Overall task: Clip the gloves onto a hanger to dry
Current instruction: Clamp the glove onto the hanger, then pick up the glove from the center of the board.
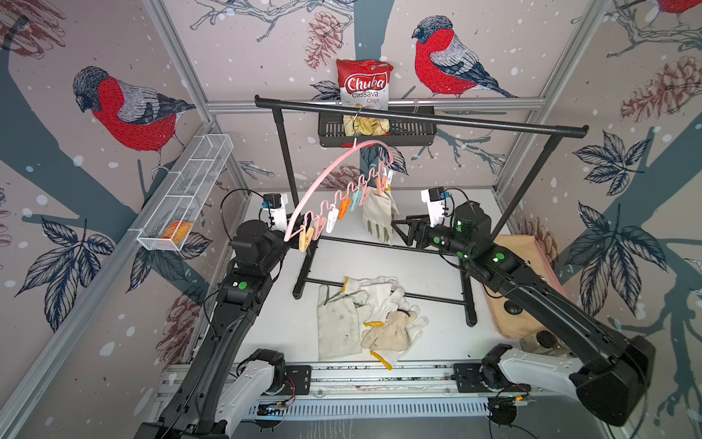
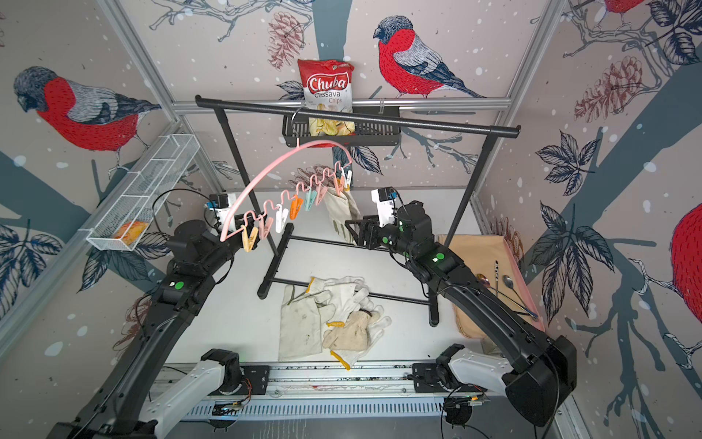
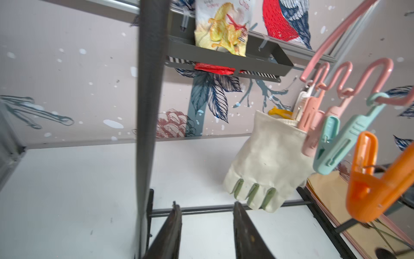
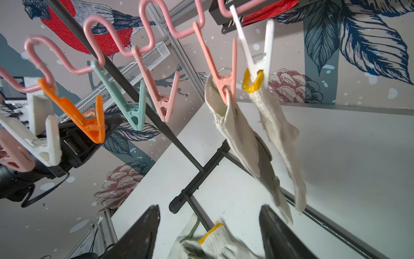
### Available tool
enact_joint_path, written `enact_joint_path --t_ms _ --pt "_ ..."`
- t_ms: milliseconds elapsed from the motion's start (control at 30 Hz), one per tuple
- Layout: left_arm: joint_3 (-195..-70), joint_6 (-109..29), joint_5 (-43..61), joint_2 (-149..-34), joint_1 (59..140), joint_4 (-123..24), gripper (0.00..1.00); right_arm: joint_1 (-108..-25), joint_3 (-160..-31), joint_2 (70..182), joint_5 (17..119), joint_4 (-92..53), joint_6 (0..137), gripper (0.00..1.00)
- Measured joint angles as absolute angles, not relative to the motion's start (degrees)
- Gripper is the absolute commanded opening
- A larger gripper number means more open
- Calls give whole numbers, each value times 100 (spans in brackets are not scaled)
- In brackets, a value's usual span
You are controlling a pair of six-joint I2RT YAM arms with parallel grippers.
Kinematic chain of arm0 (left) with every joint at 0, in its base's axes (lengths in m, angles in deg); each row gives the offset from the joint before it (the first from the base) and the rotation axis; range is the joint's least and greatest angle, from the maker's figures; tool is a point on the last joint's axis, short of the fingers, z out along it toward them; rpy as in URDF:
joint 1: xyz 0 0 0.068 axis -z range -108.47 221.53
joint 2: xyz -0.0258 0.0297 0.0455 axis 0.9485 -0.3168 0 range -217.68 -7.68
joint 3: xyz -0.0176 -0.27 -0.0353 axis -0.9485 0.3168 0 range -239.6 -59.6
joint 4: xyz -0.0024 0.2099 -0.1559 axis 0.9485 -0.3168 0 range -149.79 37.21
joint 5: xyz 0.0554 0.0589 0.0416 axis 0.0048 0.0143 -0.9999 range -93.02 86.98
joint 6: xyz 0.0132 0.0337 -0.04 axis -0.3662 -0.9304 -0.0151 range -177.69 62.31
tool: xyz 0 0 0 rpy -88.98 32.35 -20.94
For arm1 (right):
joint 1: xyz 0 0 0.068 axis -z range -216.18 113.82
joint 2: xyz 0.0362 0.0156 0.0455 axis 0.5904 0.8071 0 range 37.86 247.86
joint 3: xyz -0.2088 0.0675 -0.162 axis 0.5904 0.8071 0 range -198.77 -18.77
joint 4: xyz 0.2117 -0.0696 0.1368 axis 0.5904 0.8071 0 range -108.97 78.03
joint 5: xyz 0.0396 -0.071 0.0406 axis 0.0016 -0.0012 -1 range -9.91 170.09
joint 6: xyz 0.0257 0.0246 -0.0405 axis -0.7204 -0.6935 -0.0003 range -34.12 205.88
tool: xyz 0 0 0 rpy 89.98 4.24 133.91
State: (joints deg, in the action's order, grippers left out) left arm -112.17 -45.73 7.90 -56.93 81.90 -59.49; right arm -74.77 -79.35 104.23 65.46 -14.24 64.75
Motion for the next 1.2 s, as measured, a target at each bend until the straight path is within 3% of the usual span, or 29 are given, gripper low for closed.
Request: enact_joint_path --t_ms 300,467,633,967,1200 --pt "-10793 -4046 -469 -4598 8190 -6606 57 -8590 -7352 10408 7088 -1028 6755 60" --pt "-10538 -3512 -766 -4067 8190 -7000 57 -9141 -7052 10565 7278 -884 7070 59" --pt "-10426 -3353 -394 -3774 8190 -7175 57 -9753 -7024 11048 7366 -670 7813 59" --pt "-10313 -2988 -458 -3302 8190 -7697 57 -10089 -7118 12252 7164 -526 8893 56" --pt "-10323 -2922 -650 -3138 8190 -7892 57 -10646 -6825 12410 7383 -589 9419 65"
